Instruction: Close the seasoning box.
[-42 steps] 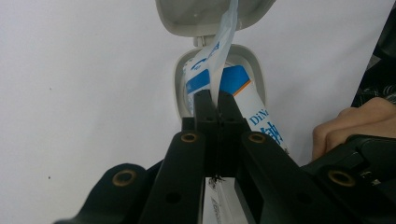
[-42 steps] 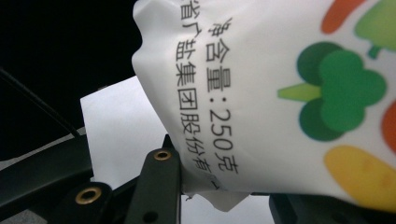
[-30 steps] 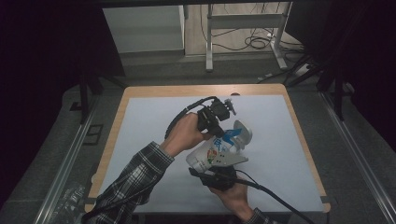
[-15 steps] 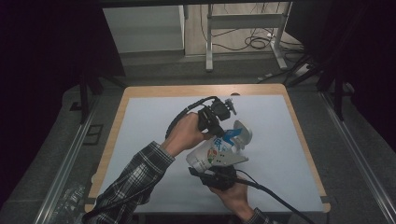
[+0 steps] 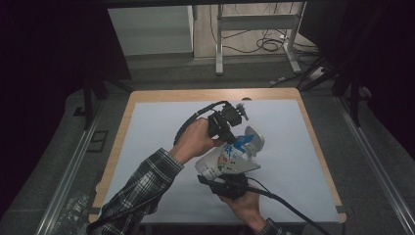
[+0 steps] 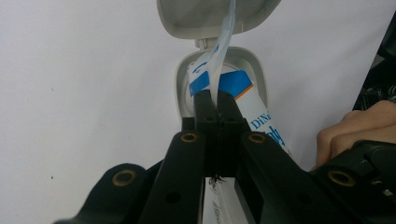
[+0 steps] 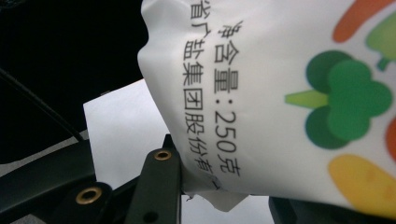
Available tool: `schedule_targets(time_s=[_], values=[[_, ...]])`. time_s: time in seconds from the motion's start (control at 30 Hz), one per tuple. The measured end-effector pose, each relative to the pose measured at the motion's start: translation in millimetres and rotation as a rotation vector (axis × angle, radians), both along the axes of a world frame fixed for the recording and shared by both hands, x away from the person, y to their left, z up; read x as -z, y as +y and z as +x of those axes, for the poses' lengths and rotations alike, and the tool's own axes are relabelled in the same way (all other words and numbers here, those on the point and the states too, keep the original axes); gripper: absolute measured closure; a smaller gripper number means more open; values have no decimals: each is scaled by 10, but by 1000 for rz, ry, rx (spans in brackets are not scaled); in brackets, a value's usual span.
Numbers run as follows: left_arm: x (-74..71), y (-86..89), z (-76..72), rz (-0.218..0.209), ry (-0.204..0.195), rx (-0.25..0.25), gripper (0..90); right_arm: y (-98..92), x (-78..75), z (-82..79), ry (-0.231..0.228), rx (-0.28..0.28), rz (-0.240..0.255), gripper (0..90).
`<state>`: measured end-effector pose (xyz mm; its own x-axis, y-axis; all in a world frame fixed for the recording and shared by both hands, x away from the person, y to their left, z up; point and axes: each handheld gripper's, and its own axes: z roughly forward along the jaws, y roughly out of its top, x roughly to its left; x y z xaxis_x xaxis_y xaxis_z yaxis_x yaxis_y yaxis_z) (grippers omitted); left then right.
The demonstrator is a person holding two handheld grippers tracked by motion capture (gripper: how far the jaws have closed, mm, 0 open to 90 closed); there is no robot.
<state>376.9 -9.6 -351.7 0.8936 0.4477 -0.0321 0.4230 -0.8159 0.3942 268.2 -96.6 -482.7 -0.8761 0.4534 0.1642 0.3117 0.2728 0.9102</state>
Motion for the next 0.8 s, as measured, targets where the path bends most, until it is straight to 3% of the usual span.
schedule_targets(time_s=[0.8], values=[[6, 6, 17, 3, 5, -6, 900, 15, -4, 10, -4, -3, 2, 710]])
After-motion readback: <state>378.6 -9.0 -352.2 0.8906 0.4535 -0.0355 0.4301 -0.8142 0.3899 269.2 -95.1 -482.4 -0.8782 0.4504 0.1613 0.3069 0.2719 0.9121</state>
